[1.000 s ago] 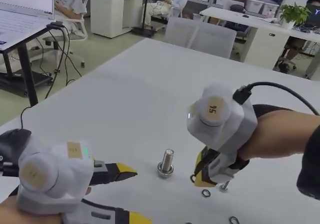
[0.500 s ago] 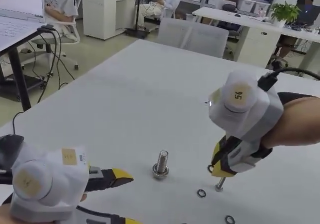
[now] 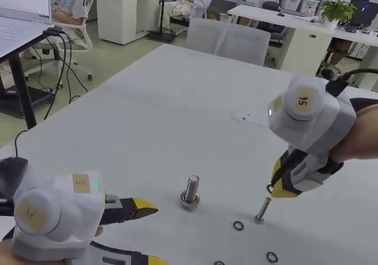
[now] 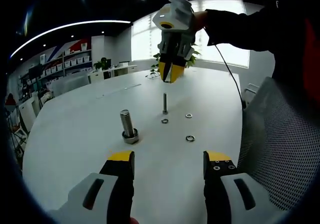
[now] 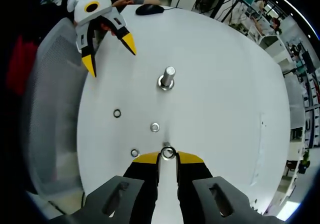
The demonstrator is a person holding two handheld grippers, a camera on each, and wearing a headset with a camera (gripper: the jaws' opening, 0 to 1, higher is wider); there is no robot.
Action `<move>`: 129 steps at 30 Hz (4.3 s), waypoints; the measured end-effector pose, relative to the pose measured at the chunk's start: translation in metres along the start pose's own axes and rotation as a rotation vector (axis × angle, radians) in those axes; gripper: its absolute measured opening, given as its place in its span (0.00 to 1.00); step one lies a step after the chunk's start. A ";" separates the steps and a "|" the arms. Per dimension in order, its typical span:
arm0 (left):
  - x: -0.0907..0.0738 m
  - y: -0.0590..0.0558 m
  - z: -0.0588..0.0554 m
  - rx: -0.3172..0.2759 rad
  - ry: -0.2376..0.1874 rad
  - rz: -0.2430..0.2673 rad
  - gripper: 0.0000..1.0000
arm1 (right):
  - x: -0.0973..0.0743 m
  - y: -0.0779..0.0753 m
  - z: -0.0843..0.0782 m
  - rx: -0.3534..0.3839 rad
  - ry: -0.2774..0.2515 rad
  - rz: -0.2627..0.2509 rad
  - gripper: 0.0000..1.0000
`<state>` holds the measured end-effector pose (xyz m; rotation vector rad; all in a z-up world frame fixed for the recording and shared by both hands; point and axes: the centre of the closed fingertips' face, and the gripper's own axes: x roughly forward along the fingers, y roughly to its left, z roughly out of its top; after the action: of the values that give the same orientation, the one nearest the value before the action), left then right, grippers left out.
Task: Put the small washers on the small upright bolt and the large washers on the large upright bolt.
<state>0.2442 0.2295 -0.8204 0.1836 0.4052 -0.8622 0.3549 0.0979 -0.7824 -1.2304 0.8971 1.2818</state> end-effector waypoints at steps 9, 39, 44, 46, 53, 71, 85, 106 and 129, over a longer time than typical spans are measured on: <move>0.000 0.000 -0.001 -0.004 -0.001 0.005 0.54 | 0.012 -0.002 -0.007 0.009 0.020 0.023 0.14; -0.002 -0.001 -0.005 -0.015 0.008 0.013 0.54 | 0.030 0.006 -0.009 0.010 0.037 0.058 0.14; -0.003 -0.001 -0.005 -0.014 0.011 0.013 0.54 | 0.033 0.006 -0.010 0.010 0.038 0.061 0.14; -0.003 -0.001 -0.005 -0.015 0.011 0.014 0.54 | 0.035 0.006 -0.011 0.010 0.041 0.064 0.14; -0.003 -0.001 -0.005 -0.017 0.013 0.015 0.54 | 0.043 0.006 -0.011 0.014 0.040 0.073 0.14; -0.002 0.000 -0.007 -0.019 0.024 0.015 0.53 | 0.077 0.007 -0.017 0.042 0.036 0.098 0.14; -0.002 0.001 -0.008 -0.023 0.023 0.016 0.53 | 0.087 0.010 -0.020 0.037 0.049 0.104 0.14; -0.001 0.002 -0.006 -0.022 0.019 0.014 0.53 | 0.076 0.007 -0.009 0.034 -0.010 0.097 0.43; -0.002 0.001 -0.004 -0.018 0.008 0.020 0.53 | 0.074 0.023 0.025 -0.045 -0.038 0.133 0.45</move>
<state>0.2426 0.2327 -0.8232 0.1739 0.4182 -0.8381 0.3388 0.1340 -0.8536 -1.1942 0.9395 1.4332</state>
